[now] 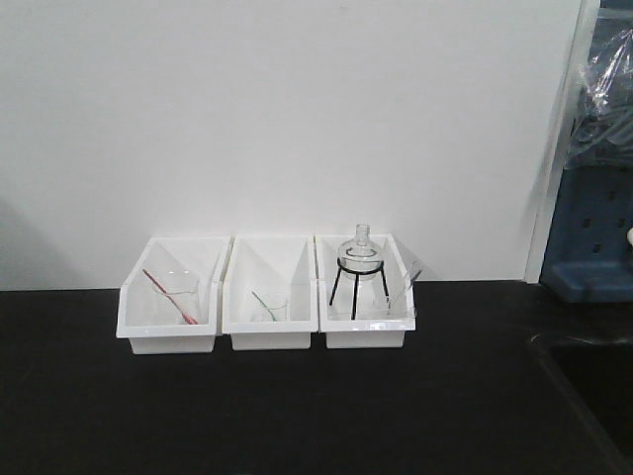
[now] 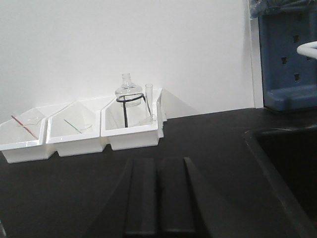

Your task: Pick beaker and place in left cabinet

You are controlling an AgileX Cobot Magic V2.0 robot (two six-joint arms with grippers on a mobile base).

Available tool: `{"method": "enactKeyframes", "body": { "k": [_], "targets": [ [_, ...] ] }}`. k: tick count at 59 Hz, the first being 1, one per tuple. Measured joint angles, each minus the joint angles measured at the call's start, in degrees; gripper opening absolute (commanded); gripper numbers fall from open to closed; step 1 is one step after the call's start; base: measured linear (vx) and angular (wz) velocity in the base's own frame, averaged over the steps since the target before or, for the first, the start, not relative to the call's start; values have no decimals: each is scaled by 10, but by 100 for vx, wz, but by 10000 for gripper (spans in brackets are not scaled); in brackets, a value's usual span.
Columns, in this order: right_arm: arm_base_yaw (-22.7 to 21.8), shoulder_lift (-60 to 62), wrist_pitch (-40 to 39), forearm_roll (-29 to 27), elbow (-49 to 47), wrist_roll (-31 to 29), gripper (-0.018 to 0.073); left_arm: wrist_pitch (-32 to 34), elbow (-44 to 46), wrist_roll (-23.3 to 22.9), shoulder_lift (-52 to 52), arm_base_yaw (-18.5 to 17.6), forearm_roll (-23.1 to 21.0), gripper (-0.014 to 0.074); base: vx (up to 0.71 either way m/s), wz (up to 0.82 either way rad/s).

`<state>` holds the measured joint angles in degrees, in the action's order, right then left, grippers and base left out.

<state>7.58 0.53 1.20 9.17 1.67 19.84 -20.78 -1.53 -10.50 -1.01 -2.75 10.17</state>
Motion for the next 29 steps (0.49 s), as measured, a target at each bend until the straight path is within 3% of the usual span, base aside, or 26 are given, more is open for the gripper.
{"method": "enactKeyframes", "body": {
  "k": [29],
  "targets": [
    [0, 0, -25, 1, 0, 0, -6, 0, 0, 0, 0, 0, 0, 4, 0, 0]
  ]
}}
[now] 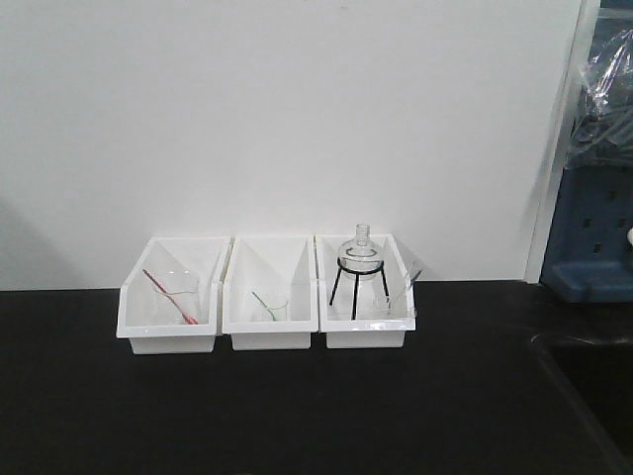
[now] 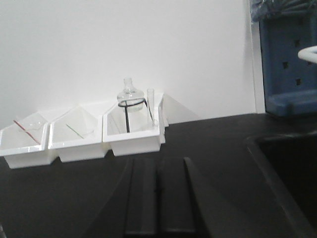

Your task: Pick beaker and place in left cabinet

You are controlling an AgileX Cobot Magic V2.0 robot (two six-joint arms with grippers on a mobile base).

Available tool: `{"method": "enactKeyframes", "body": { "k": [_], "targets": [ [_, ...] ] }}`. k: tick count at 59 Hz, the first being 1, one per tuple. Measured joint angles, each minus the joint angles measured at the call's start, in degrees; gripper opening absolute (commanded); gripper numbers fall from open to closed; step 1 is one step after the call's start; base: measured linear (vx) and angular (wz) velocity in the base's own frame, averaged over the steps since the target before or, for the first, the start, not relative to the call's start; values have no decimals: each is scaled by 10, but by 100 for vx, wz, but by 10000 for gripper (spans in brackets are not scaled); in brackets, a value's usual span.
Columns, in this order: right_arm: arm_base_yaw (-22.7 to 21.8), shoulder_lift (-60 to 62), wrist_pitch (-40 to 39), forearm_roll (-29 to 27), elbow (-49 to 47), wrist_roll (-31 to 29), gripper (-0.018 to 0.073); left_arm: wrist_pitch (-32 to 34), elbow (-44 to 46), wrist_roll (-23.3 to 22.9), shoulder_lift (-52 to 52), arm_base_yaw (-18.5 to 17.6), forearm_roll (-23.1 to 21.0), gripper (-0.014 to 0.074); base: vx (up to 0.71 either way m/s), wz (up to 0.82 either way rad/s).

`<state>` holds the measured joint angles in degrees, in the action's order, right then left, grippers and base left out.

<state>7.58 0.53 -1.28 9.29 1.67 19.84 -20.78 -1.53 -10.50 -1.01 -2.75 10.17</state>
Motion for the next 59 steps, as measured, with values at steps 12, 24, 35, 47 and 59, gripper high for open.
{"method": "enactKeyframes", "body": {
  "k": [12, 24, 35, 47, 59],
  "targets": [
    [0, -30, -23, 48, -68, -7, -6, 0, 0, 0, 0, 0, 0, 4, 0, 0],
    [0, -230, -63, 100, -223, -9, -6, 0, 0, 0, 0, 0, 0, 4, 0, 0],
    [0, -386, -81, 106, -286, -9, -6, 0, 0, 0, 0, 0, 0, 4, 0, 0],
    [0, -479, -112, 106, -290, -6, 11, 0, 0, 0, 0, 0, 0, 4, 0, 0],
    [0, -503, -137, 106, -290, -4, 153, 0, 0, 0, 0, 0, 0, 4, 0, 0]
  ]
}}
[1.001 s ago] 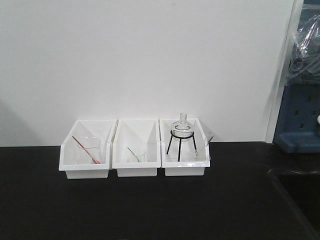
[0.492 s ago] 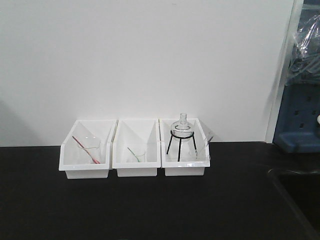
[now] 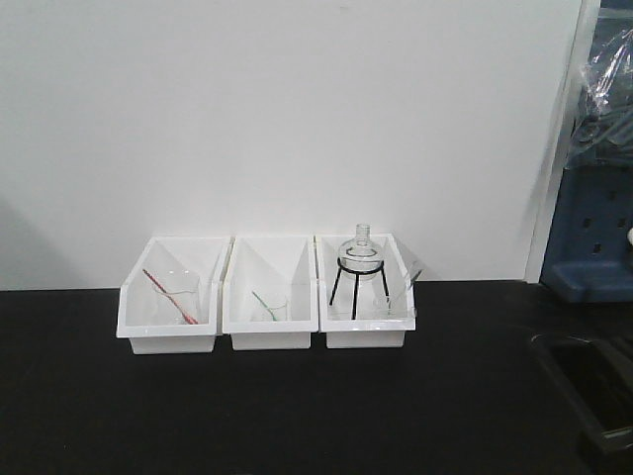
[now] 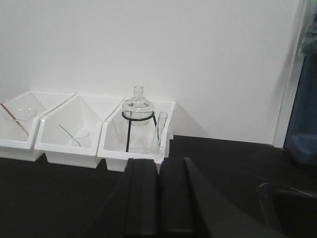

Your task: Pick beaker and place in left cabinet

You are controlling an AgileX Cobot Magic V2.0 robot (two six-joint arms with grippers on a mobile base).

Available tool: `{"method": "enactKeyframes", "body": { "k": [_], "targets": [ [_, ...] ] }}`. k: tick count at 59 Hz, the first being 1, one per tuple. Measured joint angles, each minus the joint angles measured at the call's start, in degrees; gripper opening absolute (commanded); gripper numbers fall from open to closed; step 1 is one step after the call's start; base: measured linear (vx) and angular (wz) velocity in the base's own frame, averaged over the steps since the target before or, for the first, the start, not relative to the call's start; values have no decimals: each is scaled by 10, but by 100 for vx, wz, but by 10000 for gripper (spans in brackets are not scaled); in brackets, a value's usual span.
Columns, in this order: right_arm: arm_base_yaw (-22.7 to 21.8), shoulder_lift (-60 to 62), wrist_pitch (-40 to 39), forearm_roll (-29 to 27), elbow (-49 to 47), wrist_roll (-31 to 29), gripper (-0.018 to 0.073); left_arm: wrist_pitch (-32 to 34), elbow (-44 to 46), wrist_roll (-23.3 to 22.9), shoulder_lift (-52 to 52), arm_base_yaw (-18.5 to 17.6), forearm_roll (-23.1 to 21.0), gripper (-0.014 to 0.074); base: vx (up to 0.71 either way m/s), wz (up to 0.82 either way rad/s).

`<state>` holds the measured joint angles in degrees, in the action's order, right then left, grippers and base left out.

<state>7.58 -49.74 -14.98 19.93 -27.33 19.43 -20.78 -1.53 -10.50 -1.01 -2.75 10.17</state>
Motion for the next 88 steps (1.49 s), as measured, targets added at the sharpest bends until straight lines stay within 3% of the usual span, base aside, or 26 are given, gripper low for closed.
{"method": "enactKeyframes", "body": {
  "k": [18, 20, 33, 41, 48, 53, 60, 67, 78, 88],
  "targets": [
    [0, -2, -6, -17, 0, 7, 704, 0, 0, 0, 0, 0, 0, 4, 0, 0],
    [0, -2, -6, -23, 0, 7, 732, 0, 0, 0, 0, 0, 0, 4, 0, 0],
    [0, -4, -21, -42, 0, 18, 708, 0, 0, 0, 0, 0, 0, 4, 0, 0],
    [0, -42, -132, -23, 0, 30, 674, 0, 0, 0, 0, 0, 0, 4, 0, 0],
    [0, -125, -266, 51, -1, 44, 642, 0, 0, 0, 0, 0, 0, 4, 0, 0],
    [0, -209, -347, 144, -3, 82, 619, 0, 0, 0, 0, 0, 0, 4, 0, 0],
    [0, -318, -433, 275, -4, 135, 584, 0, 0, 0, 0, 0, 0, 4, 0, 0],
    [0, -411, -489, 359, -4, 148, 571, 0, 0, 0, 0, 0, 0, 4, 0, 0],
    [9, -521, -498, 378, -12, 120, 571, 0, 0, 0, 0, 0, 0, 4, 0, 0],
    [67, -591, -498, 370, -46, 39, 571, 0, 0, 0, 0, 0, 0, 4, 0, 0]
  ]
}}
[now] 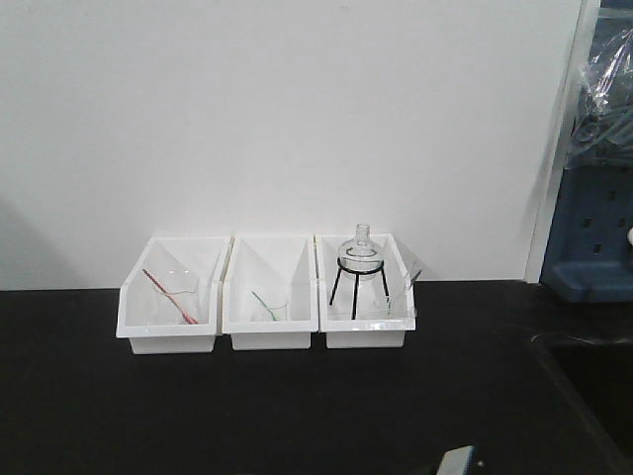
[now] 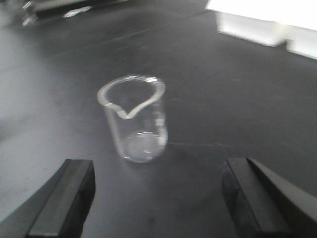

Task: Pick beaker and place in left cabinet
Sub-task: 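Close the right gripper around the beaker rim and lift it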

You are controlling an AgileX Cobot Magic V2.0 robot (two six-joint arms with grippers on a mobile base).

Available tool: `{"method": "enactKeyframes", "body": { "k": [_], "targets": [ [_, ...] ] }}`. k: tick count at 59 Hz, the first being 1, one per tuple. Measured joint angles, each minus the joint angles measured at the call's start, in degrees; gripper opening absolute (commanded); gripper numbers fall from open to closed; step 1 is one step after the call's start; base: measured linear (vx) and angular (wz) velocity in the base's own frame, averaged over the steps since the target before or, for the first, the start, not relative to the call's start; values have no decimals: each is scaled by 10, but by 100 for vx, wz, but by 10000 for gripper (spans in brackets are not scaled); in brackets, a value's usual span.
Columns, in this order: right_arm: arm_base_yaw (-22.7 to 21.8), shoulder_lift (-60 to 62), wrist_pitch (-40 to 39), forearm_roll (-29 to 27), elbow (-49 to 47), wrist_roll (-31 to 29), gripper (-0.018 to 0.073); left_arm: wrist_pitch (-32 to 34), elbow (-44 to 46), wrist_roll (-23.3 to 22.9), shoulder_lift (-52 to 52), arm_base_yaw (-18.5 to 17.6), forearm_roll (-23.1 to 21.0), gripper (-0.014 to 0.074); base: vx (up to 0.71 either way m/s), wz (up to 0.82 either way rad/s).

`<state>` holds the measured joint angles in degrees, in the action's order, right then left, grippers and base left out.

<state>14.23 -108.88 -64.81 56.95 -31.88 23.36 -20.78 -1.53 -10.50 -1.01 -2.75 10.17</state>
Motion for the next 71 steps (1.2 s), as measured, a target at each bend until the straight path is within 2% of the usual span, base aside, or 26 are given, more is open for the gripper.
{"method": "enactKeyframes", "body": {
  "k": [8, 23, 57, 64, 71],
  "targets": [
    [47, -38, -2, -29, -33, -26, 571, 0, 0, 0, 0, 0, 0, 4, 0, 0],
    [105, -106, -3, -90, -96, -29, 571, 0, 0, 0, 0, 0, 0, 4, 0, 0],
    [168, -223, -3, -131, -245, 15, 568, 0, 0, 0, 0, 0, 0, 4, 0, 0],
    [176, -234, -3, -134, -271, 23, 517, 0, 0, 0, 0, 0, 0, 4, 0, 0],
    [180, -237, -3, -136, -282, 28, 331, 0, 0, 0, 0, 0, 0, 4, 0, 0]
  ]
}}
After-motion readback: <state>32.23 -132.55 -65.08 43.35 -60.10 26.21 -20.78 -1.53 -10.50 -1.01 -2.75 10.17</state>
